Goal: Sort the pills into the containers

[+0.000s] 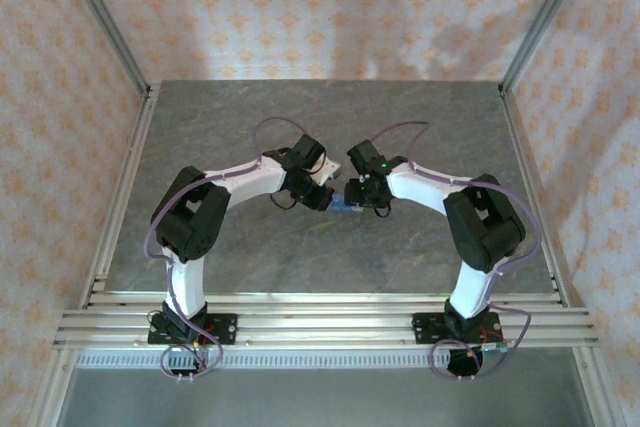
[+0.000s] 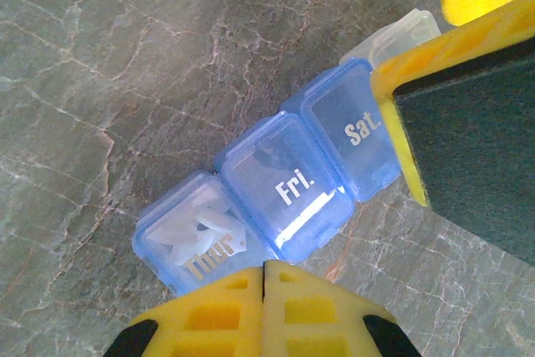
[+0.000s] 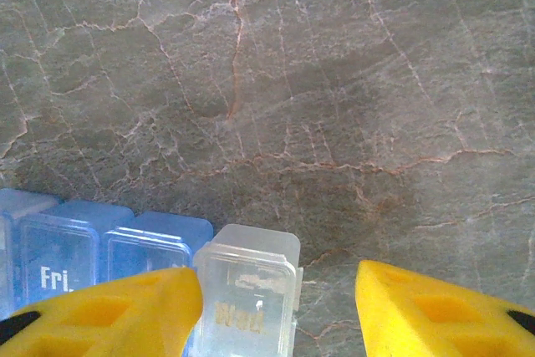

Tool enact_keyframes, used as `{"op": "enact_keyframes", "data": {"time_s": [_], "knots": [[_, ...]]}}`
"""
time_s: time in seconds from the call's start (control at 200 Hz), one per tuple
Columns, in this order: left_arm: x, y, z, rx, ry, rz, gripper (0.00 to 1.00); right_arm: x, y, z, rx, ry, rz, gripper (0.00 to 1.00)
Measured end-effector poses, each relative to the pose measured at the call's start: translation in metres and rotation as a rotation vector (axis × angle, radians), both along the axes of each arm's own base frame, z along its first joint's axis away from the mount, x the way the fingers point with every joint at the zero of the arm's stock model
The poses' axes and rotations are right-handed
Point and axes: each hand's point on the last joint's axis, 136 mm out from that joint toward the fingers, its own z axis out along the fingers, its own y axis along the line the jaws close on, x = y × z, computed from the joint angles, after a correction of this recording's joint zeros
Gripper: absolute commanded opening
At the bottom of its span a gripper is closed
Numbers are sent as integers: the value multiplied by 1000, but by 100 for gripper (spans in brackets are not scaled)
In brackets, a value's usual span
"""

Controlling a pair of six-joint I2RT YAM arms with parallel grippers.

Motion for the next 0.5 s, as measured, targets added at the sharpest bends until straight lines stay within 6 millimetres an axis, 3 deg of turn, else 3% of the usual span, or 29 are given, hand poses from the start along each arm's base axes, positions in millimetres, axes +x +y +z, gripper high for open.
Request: {"op": "enact_keyframes", "data": {"time_s": [0.215, 0.3, 0.395, 0.5], "knots": [[2, -1, 3, -10, 0, 22, 0, 0, 0, 0, 0, 1, 0, 55], [6, -4, 11, -34, -22, 43, 5, 0, 0, 0, 2, 1, 1, 55], [15, -9, 37, -92, -83, 74, 8, 0, 1, 1, 1, 3, 1, 55], [28, -16, 88, -192, -206, 110, 10, 0, 0, 2, -2, 7, 1, 55]]}}
